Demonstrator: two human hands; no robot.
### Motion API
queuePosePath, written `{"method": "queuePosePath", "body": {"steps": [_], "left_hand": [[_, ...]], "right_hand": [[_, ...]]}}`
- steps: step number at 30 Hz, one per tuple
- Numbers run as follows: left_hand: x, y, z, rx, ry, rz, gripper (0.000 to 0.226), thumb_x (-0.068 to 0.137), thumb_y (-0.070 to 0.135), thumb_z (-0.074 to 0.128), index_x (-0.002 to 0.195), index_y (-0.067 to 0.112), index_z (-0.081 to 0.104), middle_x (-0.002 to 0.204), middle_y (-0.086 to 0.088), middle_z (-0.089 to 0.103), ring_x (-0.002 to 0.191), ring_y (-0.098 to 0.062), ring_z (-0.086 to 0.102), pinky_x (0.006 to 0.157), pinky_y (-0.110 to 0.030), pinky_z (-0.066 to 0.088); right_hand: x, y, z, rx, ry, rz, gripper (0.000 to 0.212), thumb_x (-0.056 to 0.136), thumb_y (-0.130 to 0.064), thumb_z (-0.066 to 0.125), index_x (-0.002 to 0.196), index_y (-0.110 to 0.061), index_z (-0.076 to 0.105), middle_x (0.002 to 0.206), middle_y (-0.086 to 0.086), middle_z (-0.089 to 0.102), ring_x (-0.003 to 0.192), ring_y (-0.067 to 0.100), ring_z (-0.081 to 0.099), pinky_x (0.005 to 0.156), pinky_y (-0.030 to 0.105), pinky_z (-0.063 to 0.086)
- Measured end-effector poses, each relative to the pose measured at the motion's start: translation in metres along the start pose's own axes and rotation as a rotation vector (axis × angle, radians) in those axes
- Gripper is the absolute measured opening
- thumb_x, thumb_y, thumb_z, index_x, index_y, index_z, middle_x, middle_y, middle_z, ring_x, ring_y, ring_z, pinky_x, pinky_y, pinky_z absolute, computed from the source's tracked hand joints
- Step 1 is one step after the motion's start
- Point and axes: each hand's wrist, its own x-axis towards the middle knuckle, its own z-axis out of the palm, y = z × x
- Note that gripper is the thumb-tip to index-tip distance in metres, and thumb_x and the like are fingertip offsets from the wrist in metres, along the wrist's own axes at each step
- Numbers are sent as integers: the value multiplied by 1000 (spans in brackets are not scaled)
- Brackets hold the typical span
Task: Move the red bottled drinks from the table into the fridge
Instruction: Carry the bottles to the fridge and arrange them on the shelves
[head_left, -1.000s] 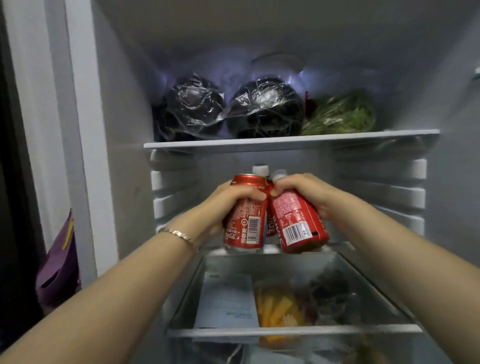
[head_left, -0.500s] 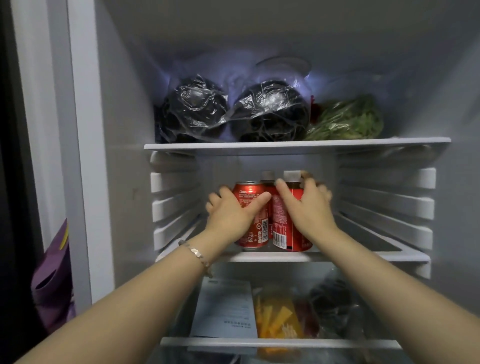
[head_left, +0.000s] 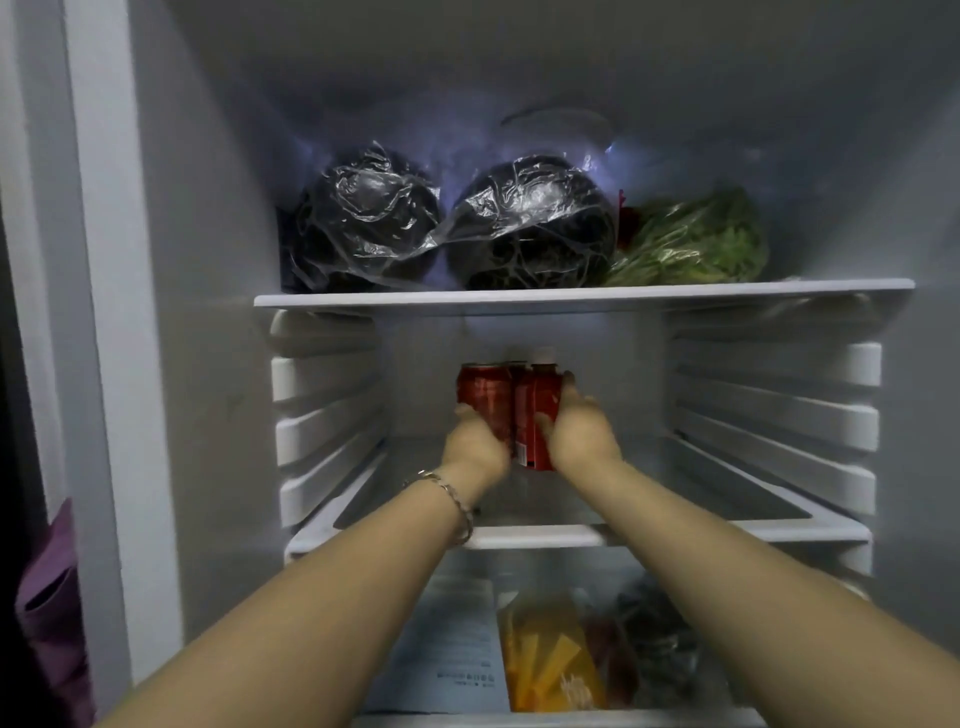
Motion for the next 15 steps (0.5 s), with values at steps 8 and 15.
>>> {"method": "queuePosePath", "body": {"steps": [8,15], "left_hand": [[-19,-3,-21,68,-4,47,25,91,8,47,105,-4,63,113,-22,64,107,-34,60,85,-31,45],[-110,-17,-74,181,177,-21,20,88,9,49,91,0,66,89,-17,64,87,-32,59,70,-27,41]], "right_hand": [[-21,2,-10,55,-129,-7,29,90,-10,50,117,-3,60,121,21,60,111,34,58,89,32,46],[-76,-21,-37,58,-272,-262,29,88,-25,52,60,-18,58,85,10,68,85,30,65,77,35,54]]}}
